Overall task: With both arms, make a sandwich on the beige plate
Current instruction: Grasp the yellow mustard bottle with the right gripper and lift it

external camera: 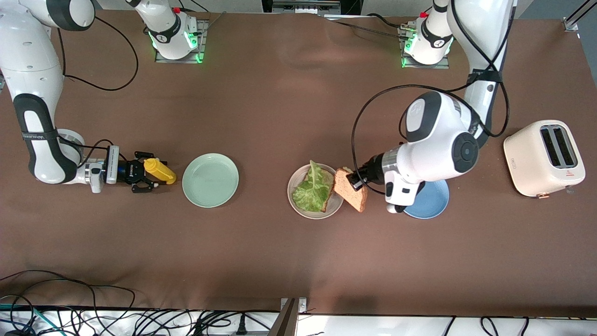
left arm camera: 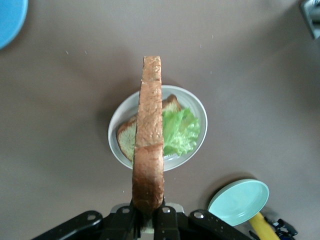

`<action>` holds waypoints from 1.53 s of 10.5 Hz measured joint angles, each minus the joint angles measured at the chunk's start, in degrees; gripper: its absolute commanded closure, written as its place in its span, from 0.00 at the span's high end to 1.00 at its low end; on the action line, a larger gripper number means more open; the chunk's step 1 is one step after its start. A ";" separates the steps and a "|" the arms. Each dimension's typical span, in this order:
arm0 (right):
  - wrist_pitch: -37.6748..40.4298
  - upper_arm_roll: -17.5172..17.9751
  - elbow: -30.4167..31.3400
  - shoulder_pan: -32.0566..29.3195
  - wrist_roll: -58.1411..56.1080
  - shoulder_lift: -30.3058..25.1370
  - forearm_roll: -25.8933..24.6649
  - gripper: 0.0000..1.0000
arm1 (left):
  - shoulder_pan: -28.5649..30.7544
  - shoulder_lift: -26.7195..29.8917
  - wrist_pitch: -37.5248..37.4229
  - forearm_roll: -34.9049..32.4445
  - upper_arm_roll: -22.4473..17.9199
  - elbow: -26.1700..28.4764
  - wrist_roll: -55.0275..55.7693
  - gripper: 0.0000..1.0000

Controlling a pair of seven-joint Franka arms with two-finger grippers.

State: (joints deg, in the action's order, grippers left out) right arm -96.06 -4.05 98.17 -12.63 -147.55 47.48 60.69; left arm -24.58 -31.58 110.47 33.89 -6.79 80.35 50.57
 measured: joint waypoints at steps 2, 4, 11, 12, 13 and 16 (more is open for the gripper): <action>-0.08 0.01 -0.13 1.01 0.00 -0.05 0.71 0.00 | 4.35 1.95 -4.38 0.00 -0.27 -0.18 -1.32 0.00; -1.41 0.01 -0.54 1.47 0.00 -0.36 0.74 0.00 | 8.81 4.15 -10.78 -0.64 -0.52 -0.27 -6.07 0.00; -14.31 0.53 -0.43 12.53 35.83 -17.21 -22.28 0.00 | 17.34 8.89 -32.07 -13.24 -0.74 -0.48 -28.47 0.00; -16.27 0.57 -0.29 15.41 42.30 -18.43 -25.32 0.00 | 18.10 9.70 -33.94 -14.39 -0.75 -0.49 -30.96 0.00; -18.13 0.63 -0.17 18.44 49.35 -19.25 -28.86 0.00 | 18.86 10.14 -35.13 -14.70 -0.76 -0.49 -32.74 0.00; -21.21 0.14 -0.14 29.48 72.31 -20.98 -39.11 0.00 | 20.63 10.25 -36.90 -14.74 -0.77 -0.46 -35.39 0.00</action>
State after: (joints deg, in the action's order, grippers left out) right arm -117.28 -3.90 98.04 16.85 -75.24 26.49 21.58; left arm -3.95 -21.33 73.56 19.15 -7.57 79.89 15.18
